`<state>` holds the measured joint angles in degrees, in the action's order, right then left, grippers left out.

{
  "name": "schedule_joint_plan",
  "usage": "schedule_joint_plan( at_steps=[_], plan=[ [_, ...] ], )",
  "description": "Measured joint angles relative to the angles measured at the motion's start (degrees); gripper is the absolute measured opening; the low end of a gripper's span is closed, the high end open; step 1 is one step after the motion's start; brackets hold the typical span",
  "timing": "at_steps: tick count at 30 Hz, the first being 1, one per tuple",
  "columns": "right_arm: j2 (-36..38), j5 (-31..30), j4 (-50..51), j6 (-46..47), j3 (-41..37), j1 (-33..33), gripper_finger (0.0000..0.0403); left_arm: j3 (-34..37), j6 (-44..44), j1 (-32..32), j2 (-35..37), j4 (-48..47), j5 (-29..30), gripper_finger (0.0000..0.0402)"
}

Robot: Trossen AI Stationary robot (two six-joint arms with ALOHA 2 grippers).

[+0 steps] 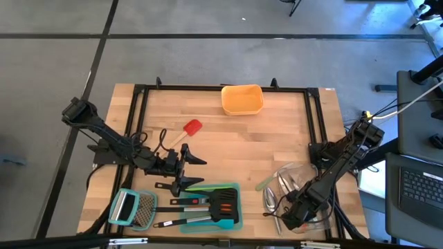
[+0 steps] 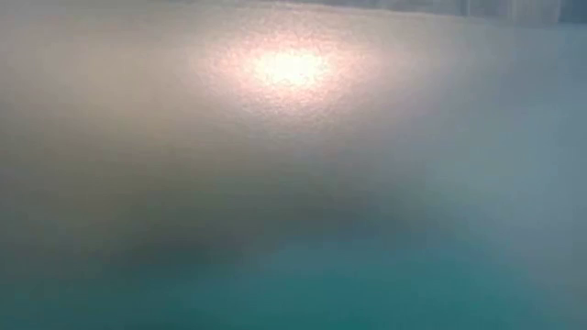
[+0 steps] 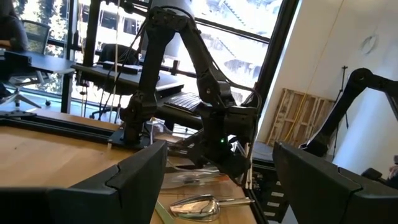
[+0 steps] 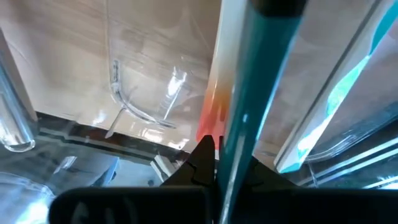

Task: Pick & Place Kitchen Items
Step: Put the blue table knife into the transparent bin, then put the ice scoop into the yellow bin

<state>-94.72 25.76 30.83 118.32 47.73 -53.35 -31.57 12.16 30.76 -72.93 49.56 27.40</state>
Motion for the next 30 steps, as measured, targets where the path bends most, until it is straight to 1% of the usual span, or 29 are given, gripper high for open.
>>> schedule_joint_plan(
  at_steps=[5, 19, 25, 30],
  plan=[
    [-0.1, 0.0, -0.2, -0.3, 0.0, 0.0, 0.0012, 0.0, 0.0, 0.0, 0.0, 0.0, 0.0, 0.0290],
    [-0.1, 0.0, -0.3, -0.3, -0.1, 0.0, 0.0054, 0.0, 0.0, 0.0, 0.0, 0.0, 0.0, 0.0290],
    [-0.1, -0.1, -0.4, -0.3, -0.1, 0.0, 0.0089, 0.0, 0.1, 0.0, 0.0, 0.0, 0.0, 0.0290],
    [-0.4, -2.8, 2.4, -1.6, 1.9, 0.0, 0.0128, 0.0, 0.1, 0.0, 0.0, 0.0, 0.0, 0.0290]
  ],
)
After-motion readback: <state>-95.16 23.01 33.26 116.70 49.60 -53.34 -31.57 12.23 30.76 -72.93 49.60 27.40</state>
